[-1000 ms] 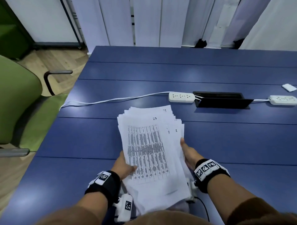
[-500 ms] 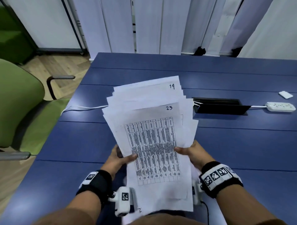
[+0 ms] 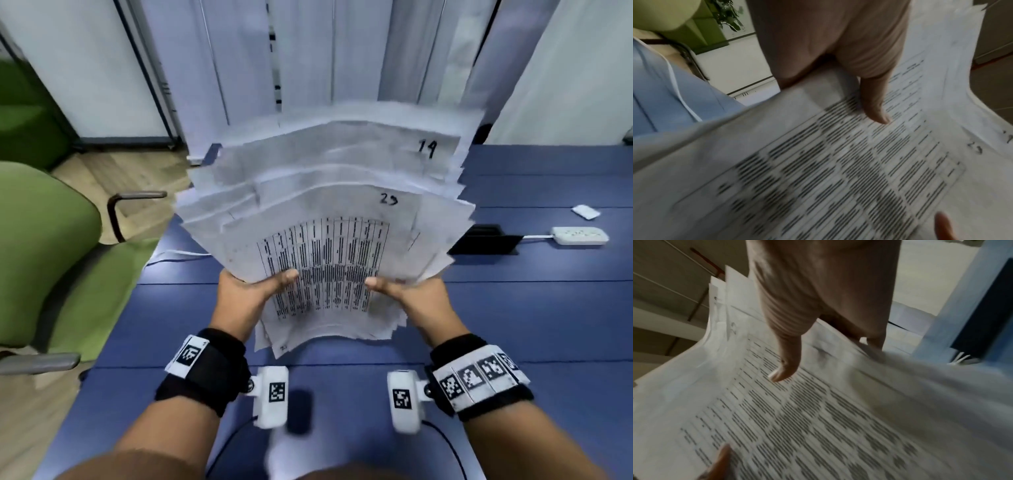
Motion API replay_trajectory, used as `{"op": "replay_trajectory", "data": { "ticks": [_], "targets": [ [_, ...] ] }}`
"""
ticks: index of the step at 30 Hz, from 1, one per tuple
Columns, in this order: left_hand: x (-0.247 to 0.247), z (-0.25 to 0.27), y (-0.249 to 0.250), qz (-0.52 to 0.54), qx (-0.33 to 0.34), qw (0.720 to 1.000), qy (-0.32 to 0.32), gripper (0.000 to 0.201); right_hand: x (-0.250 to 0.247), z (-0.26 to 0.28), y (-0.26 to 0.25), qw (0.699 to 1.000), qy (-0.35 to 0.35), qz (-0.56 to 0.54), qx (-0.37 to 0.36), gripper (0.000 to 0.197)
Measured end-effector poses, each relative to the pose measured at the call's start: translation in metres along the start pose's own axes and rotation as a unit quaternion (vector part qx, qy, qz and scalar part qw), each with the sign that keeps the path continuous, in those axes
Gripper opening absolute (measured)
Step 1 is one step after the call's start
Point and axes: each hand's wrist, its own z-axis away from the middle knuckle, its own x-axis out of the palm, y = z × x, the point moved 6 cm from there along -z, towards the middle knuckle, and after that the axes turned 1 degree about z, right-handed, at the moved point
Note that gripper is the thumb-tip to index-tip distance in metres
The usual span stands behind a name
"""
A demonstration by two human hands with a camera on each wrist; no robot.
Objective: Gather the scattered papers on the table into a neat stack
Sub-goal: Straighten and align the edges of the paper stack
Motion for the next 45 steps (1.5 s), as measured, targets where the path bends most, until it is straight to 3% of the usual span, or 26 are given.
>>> {"op": "replay_trajectory", "data": {
  "ticks": [8,10,13,16,18,20,23,26,31,36,39,42,45],
  "targets": [
    [0.001,0.005,-0.016,0.051,-0.034,0.995,-0.080,0.048,0.009,0.010,0.013,0.995,-0.042,-0.087,0.016,0.052],
    [-0.001,0.004,-0.016,0.063,-0.037,0.994,-0.083,0.047,0.007,0.010,0.011,0.994,-0.042,-0.104,0.012,0.054],
    [-0.022,-0.001,-0.024,0.078,-0.049,0.994,-0.066,0.043,-0.013,0.010,0.019,0.995,-0.028,-0.097,0.023,0.076],
    [-0.023,0.004,-0.034,0.048,-0.083,0.991,-0.094,0.059,-0.012,0.018,0.034,0.995,-0.063,-0.056,0.053,0.059],
    [-0.011,0.011,-0.039,0.054,-0.093,0.989,-0.106,0.058,0.001,0.023,0.042,0.993,-0.075,-0.055,0.069,0.063],
    [0.000,0.013,-0.036,0.066,-0.093,0.989,-0.094,0.061,0.010,0.021,0.040,0.994,-0.043,-0.088,0.057,0.068],
    [0.003,0.007,-0.018,0.072,-0.056,0.994,-0.062,0.048,0.008,0.016,0.015,0.993,0.013,-0.121,0.001,0.054],
    [0.005,0.000,-0.002,0.085,-0.016,0.995,-0.058,0.040,0.003,0.015,-0.007,0.992,0.024,-0.115,-0.052,0.048],
    [-0.008,-0.005,-0.017,0.066,-0.046,0.994,-0.071,0.044,-0.013,0.016,0.015,0.996,0.007,-0.087,-0.008,0.045],
    [-0.006,0.003,-0.040,0.058,-0.089,0.989,-0.098,0.051,-0.011,0.019,0.049,0.994,-0.043,-0.073,0.072,0.064],
    [0.006,0.006,-0.034,0.068,-0.080,0.989,-0.108,0.052,-0.001,0.016,0.051,0.991,-0.022,-0.109,0.078,0.085],
    [0.013,0.005,-0.017,0.084,-0.047,0.992,-0.082,0.038,0.000,0.010,0.031,0.992,0.019,-0.123,0.025,0.069],
    [0.012,0.001,-0.010,0.117,-0.022,0.991,-0.057,0.038,-0.002,0.007,0.014,0.993,0.036,-0.112,-0.018,0.053]
  ]
}}
